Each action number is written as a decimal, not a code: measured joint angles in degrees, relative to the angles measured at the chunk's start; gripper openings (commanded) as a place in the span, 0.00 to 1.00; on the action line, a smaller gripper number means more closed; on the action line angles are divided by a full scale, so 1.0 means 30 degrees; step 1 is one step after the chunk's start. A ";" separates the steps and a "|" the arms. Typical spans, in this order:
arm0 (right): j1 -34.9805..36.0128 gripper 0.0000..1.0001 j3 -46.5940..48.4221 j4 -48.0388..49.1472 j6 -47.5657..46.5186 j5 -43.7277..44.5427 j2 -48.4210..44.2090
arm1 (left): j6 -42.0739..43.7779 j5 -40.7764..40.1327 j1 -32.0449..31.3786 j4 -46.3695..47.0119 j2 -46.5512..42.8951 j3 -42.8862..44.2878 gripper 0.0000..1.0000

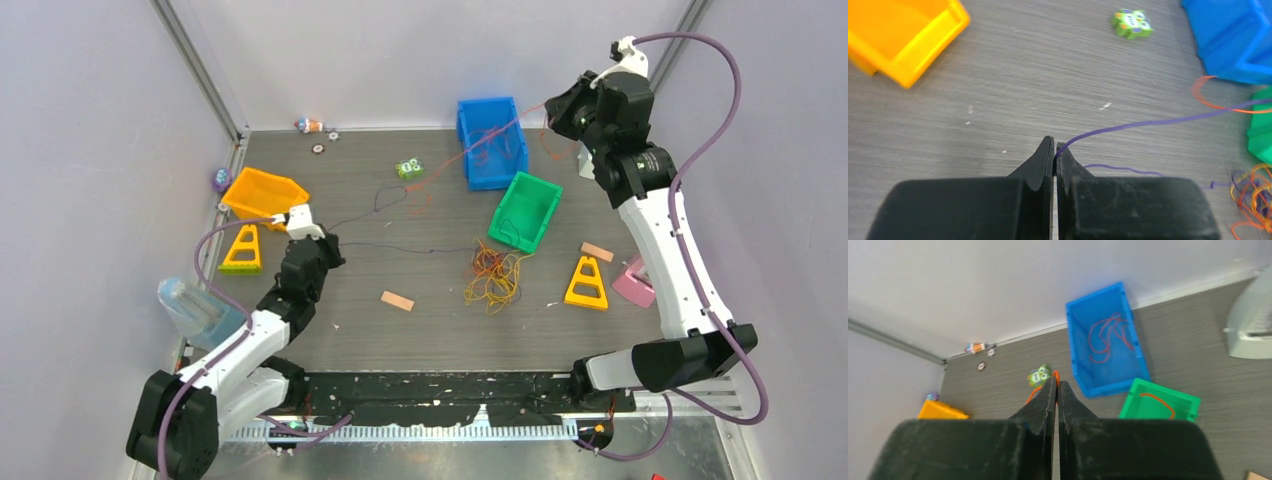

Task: Untangle the cables
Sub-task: Untie the cable, then place the cable in the bin.

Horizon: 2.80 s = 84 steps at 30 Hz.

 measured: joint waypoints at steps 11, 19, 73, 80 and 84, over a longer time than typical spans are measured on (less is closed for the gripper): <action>-0.2623 0.05 -0.0015 -0.0925 0.0015 0.4772 -0.1472 | -0.4371 0.1071 0.3606 -0.1705 0.0678 -0.0444 0.00; -0.2688 0.05 0.0029 0.0109 -0.0029 0.3541 -0.2062 | -0.4845 0.1632 0.3643 -0.1778 0.0831 -0.0444 0.00; -0.1180 0.05 0.8123 0.4860 -0.2244 -0.3949 1.4141 | -0.1333 0.6856 -0.0306 -0.0423 0.2186 0.1923 0.00; -0.0823 0.05 0.7963 0.3840 -0.2914 -0.3096 1.5977 | -0.1268 0.7533 -0.0532 -0.0087 0.2273 0.2004 0.00; -0.0321 0.05 0.8590 0.2710 -0.3708 -0.2659 1.7070 | -0.1268 0.7752 -0.0634 -0.0073 0.2273 0.2004 0.00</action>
